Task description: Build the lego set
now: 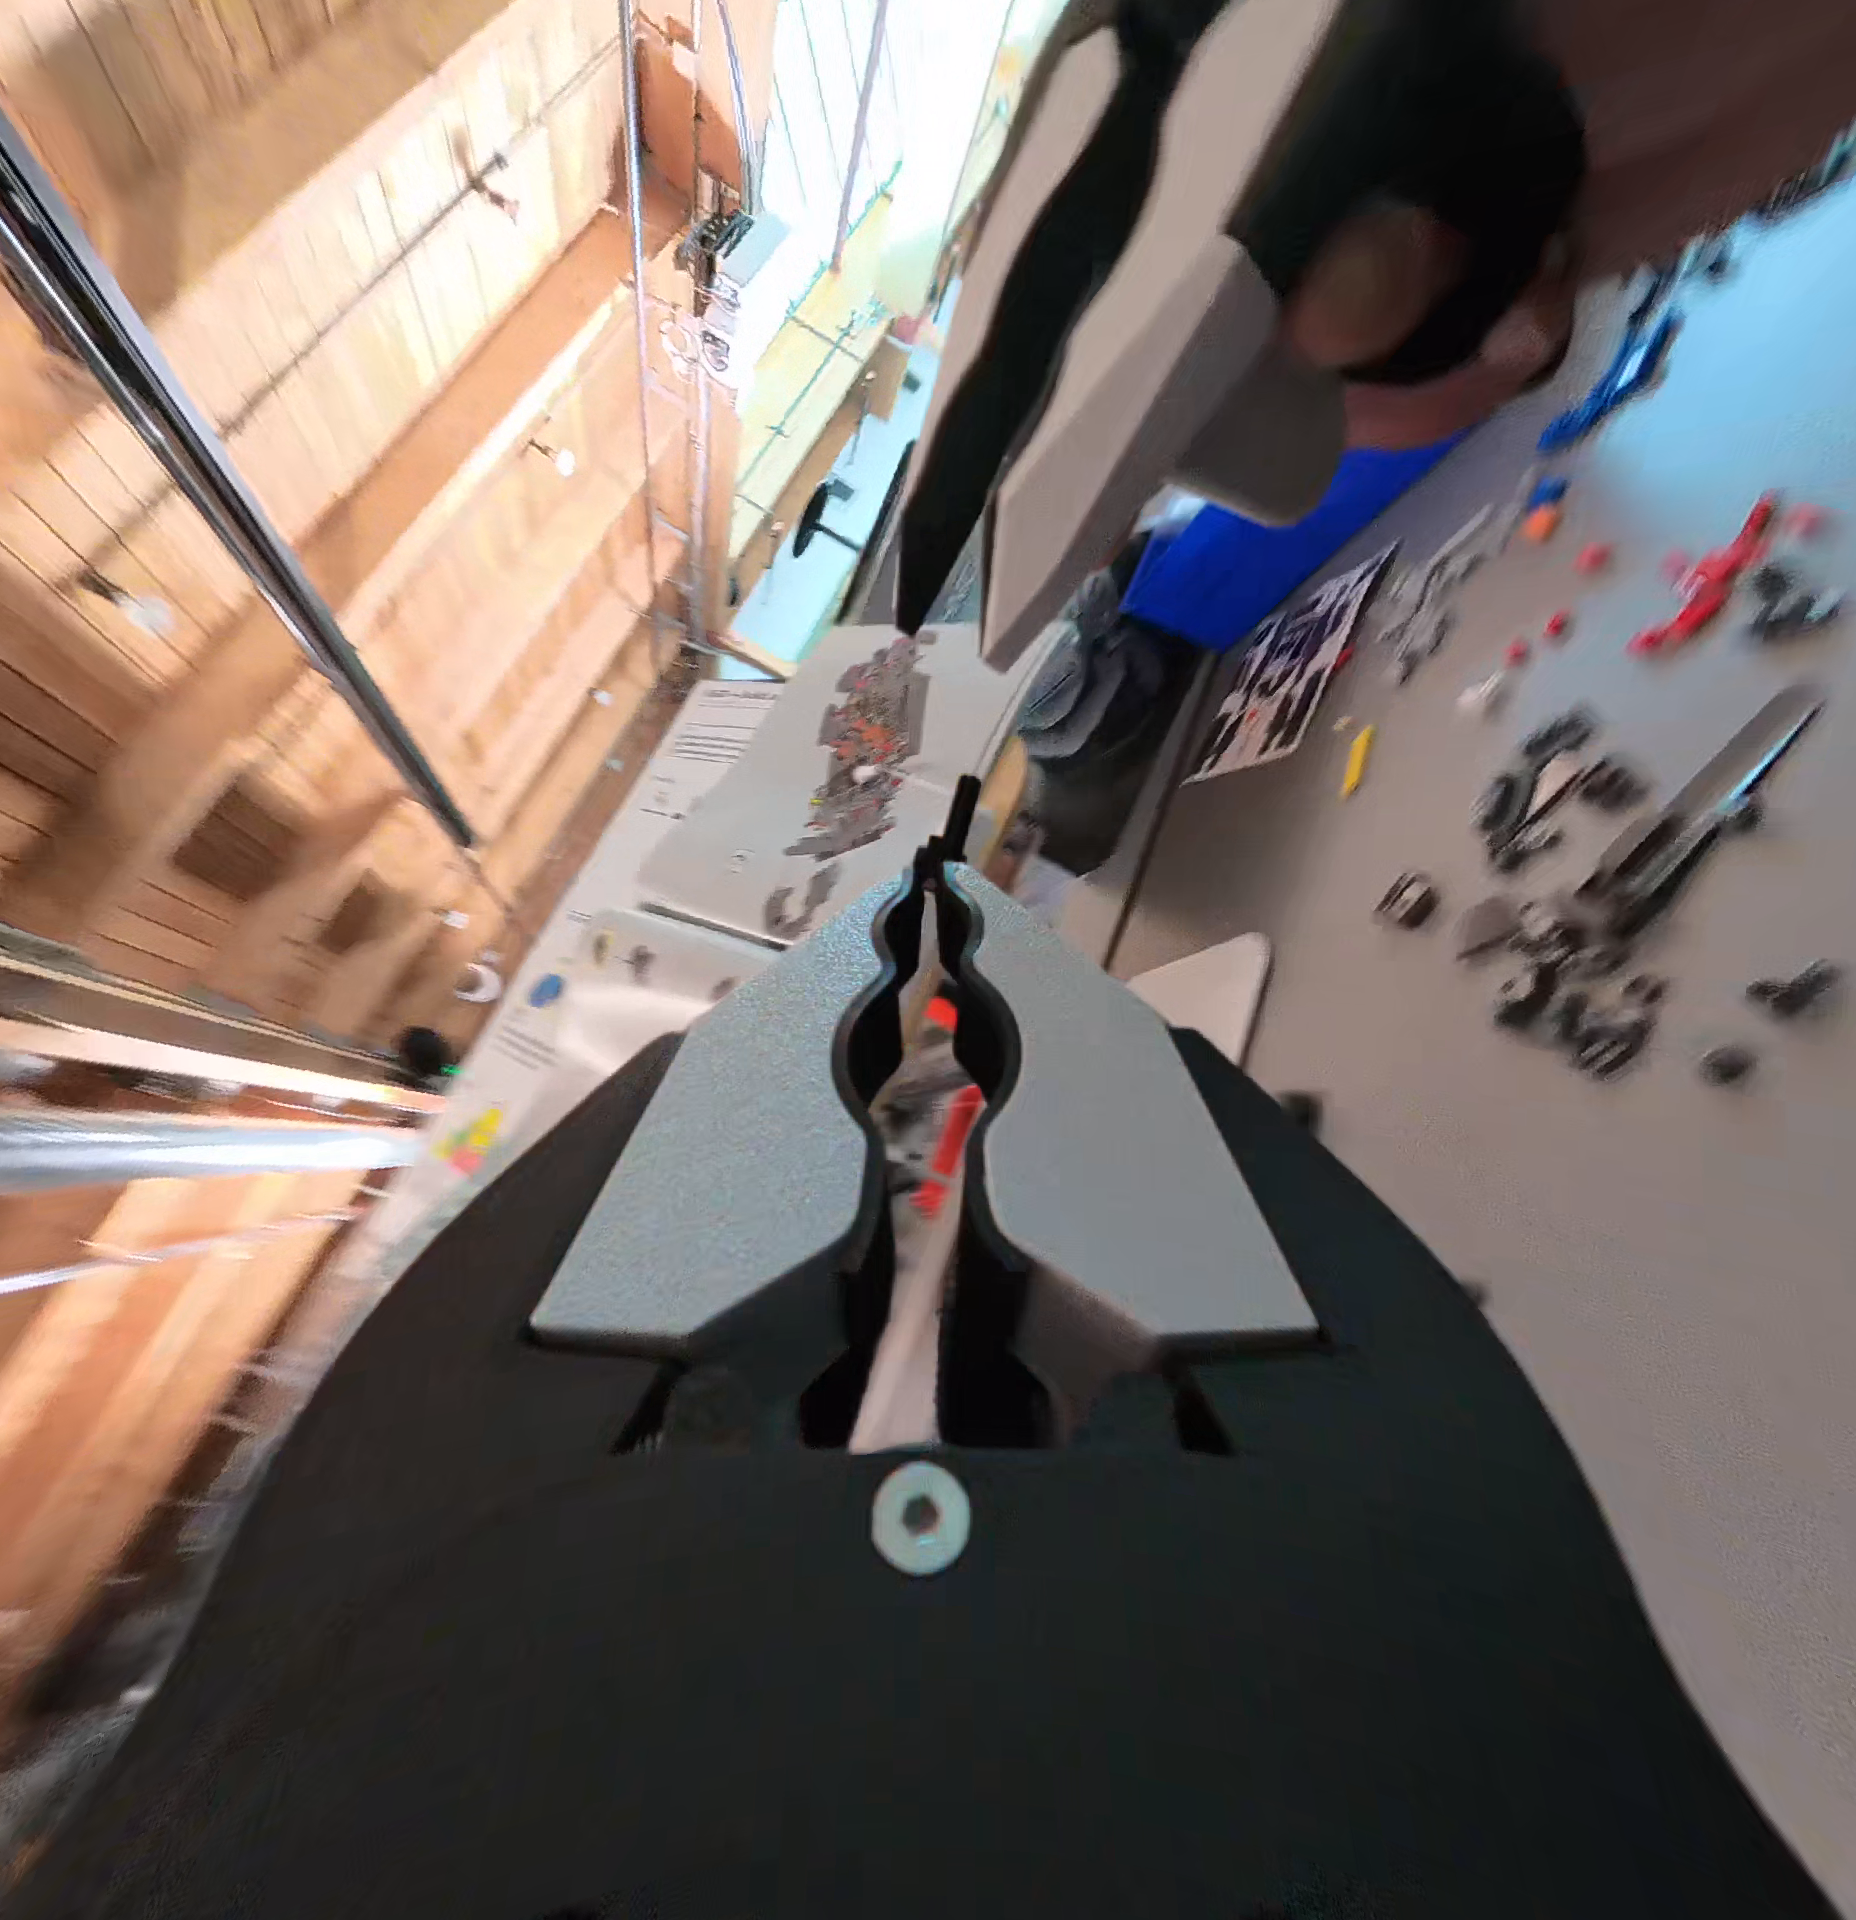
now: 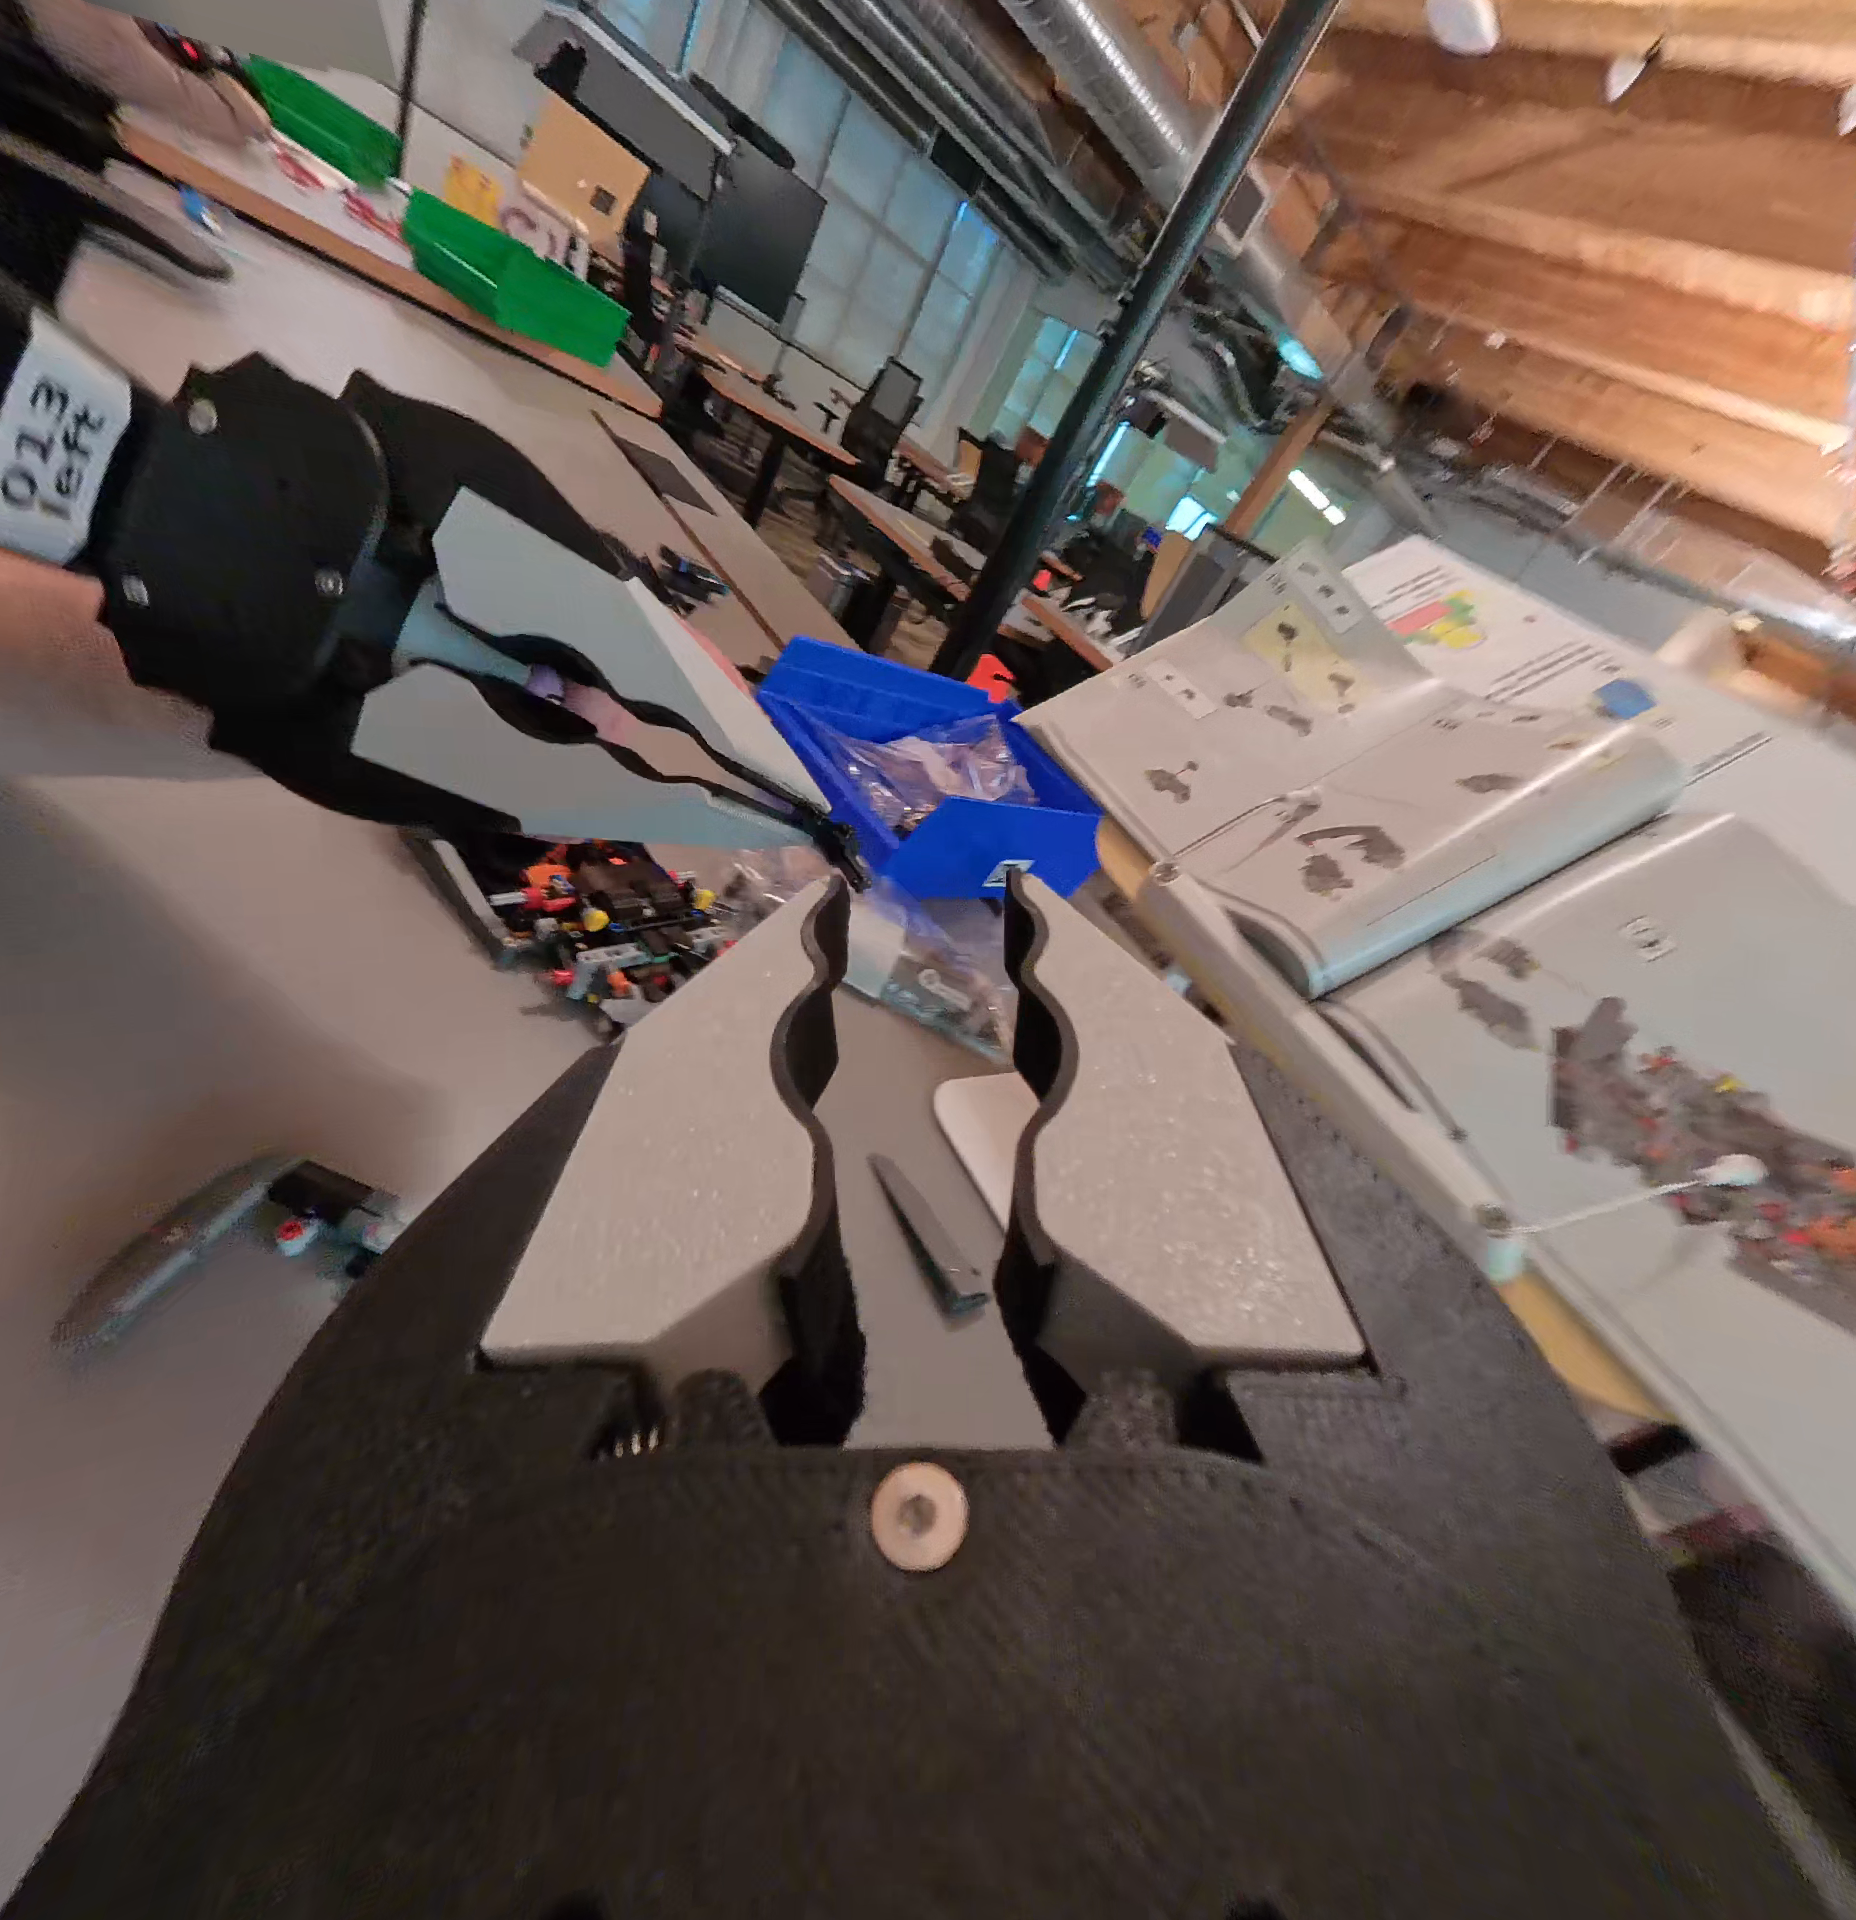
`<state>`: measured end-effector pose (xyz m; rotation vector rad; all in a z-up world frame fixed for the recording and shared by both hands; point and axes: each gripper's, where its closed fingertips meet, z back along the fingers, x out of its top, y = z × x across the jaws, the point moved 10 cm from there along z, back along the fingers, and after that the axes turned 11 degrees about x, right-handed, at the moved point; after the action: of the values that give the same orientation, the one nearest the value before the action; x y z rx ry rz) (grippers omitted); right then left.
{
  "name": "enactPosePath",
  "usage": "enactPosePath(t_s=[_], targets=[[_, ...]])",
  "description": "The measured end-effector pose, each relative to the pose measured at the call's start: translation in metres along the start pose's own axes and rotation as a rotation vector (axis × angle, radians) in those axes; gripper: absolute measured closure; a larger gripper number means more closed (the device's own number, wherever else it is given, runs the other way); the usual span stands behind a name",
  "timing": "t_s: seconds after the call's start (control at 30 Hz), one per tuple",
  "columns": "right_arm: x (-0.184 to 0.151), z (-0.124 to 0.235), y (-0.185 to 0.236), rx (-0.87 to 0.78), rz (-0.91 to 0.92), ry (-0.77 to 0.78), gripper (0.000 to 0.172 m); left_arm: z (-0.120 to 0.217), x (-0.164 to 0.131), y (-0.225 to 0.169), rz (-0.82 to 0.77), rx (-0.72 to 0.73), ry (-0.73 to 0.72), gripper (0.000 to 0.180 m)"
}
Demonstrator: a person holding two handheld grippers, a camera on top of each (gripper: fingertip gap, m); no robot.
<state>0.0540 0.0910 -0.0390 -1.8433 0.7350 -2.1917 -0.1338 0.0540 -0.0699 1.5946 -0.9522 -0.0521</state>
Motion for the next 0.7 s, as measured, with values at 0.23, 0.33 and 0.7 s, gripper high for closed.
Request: enactPosePath(t_s=[0.23, 0.33, 0.7], targets=[[-0.018, -0.019, -0.006, 0.03, -0.078, -0.023, 0.141, 0.006, -0.018, -0.019, -0.205, 0.017, -0.002, 0.18], [-0.025, -0.027, -0.002, 0.025, -0.045, -0.015, 0.144, 0.012, -0.025, -0.023, -0.245, 0.005, -0.002, 0.18], [-0.043, -0.037, 0.011, 0.188, -0.141, -0.039, 0.151, 0.02, -0.03, -0.031, -0.382, 0.048, -0.081, 0.18]])
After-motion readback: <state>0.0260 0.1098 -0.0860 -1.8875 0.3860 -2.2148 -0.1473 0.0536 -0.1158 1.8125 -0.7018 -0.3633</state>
